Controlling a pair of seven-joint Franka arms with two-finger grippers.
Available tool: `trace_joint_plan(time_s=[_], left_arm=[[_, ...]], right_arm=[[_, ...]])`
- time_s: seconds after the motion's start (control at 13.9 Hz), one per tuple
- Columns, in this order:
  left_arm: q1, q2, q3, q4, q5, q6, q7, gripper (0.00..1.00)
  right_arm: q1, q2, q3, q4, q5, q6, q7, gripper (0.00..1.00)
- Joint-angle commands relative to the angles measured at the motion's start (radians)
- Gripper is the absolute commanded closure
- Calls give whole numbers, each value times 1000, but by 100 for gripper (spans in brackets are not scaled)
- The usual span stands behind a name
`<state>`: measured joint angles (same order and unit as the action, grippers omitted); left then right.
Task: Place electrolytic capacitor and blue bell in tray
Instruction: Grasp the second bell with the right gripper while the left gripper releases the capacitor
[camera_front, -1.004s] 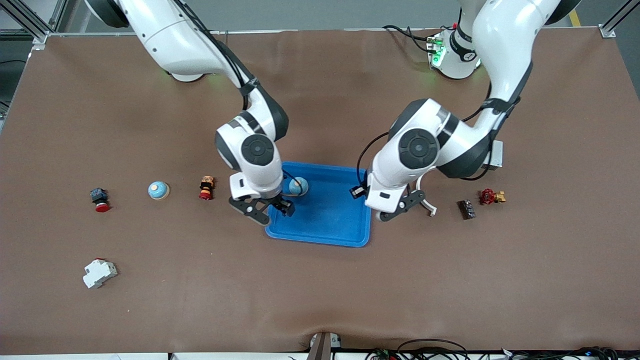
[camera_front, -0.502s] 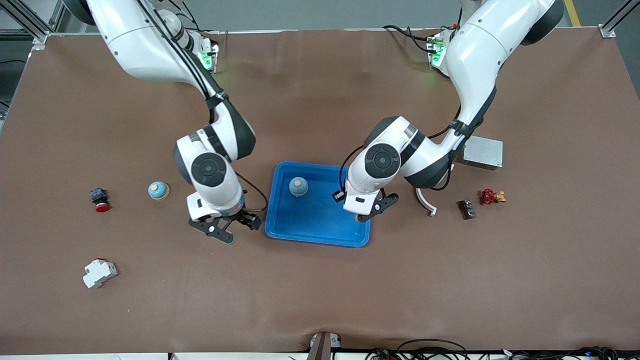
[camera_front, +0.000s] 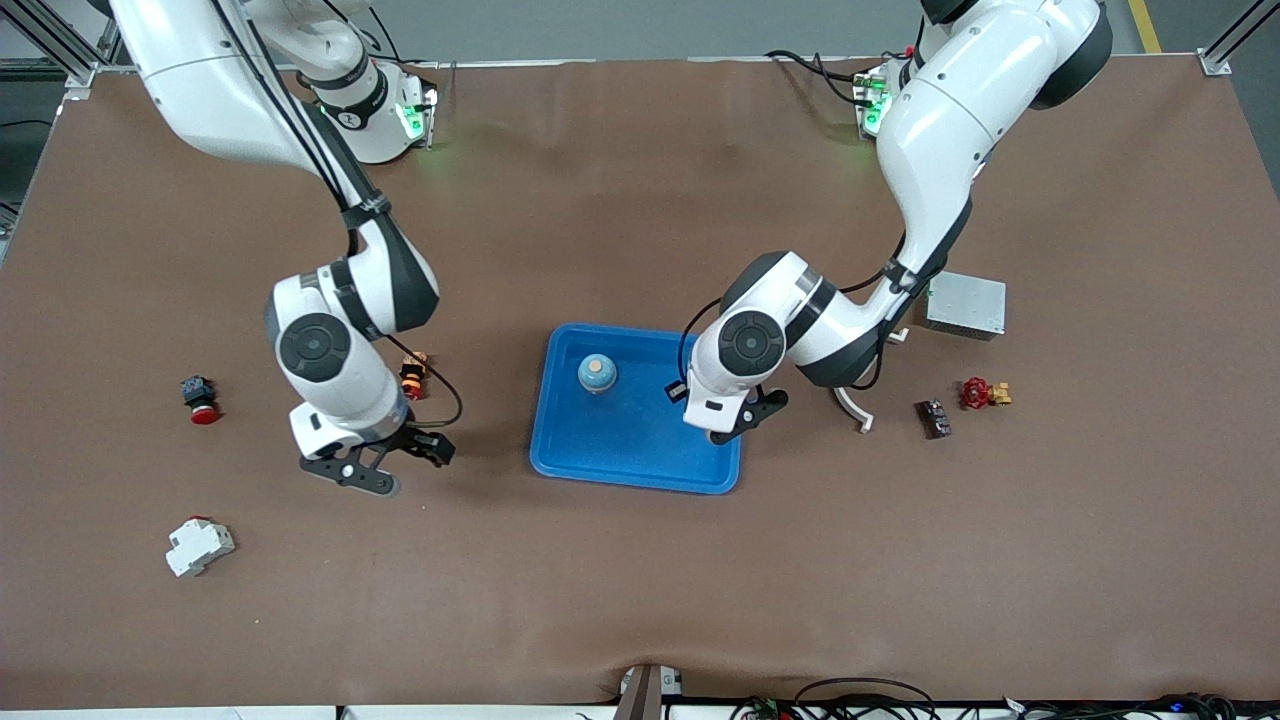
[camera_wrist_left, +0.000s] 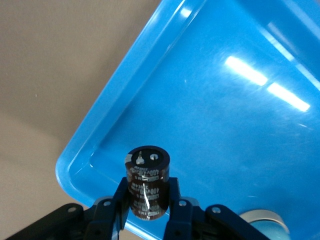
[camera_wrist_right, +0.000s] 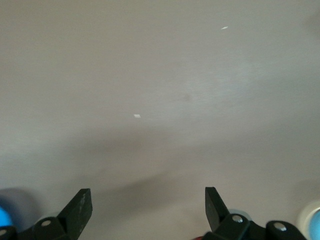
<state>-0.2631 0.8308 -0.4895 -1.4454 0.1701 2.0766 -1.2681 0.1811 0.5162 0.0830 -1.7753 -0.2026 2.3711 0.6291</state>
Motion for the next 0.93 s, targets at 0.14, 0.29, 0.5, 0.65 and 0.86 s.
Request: trace_joint_plan(time_s=[0.14,0.29,0.5,0.65,0.86], left_arm=[[-4,-16,8,-67,26,23,-40,100],[2,-19,8,-105,26,78,-42,100],[4,-19,8,-119,26,97,-43,100],[1,-15,11,-119,26,120,-43,100],[-8,-15,26,-119,26,125,-45,92]], right_arm=[[-153,-140,23,-235,-9,125,-245,0],[-208,-162,24,-300,-9,172,-333,0],[-265,-174,24,-392,-8,258,-394,0],[-291,-183,24,-438,-8,289,-425,0],[-342,-188,26,-476,-8,304,-486,0]])
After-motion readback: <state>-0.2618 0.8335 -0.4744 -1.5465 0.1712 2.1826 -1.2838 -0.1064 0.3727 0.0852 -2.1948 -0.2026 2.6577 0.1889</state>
